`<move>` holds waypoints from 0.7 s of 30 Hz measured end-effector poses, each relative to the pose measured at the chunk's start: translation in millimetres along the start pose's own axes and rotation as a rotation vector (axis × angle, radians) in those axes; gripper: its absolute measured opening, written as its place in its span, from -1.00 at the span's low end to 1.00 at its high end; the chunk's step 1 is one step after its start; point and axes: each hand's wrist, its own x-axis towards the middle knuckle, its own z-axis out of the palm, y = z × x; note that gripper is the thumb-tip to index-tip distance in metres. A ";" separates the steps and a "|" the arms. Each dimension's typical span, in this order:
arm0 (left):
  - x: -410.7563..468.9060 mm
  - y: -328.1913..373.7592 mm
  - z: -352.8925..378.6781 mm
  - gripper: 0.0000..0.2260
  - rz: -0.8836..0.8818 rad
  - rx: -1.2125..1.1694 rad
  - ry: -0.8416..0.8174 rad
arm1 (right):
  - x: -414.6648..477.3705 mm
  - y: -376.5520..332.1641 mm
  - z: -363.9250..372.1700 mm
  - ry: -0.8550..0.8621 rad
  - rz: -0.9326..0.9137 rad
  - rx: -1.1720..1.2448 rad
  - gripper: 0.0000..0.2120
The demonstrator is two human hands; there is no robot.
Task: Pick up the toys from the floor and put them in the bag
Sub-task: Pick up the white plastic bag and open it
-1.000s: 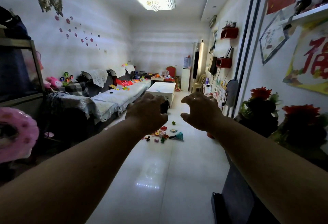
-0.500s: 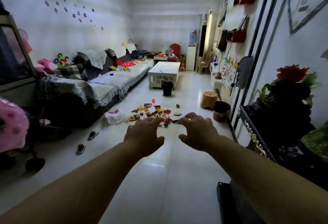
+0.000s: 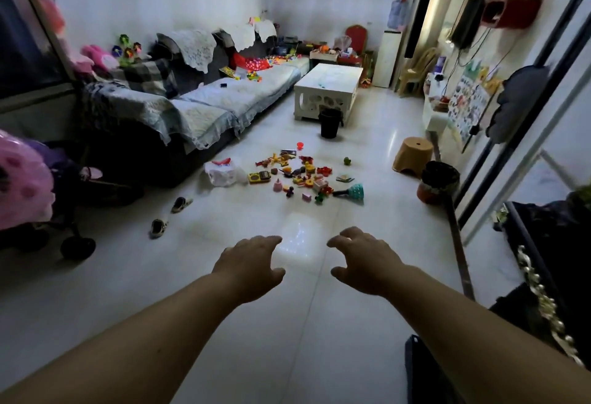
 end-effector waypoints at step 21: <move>358.1 -192.7 -83.3 -0.47 0.020 0.063 -0.133 | 378.6 26.9 -11.2 -0.124 0.143 0.093 -0.47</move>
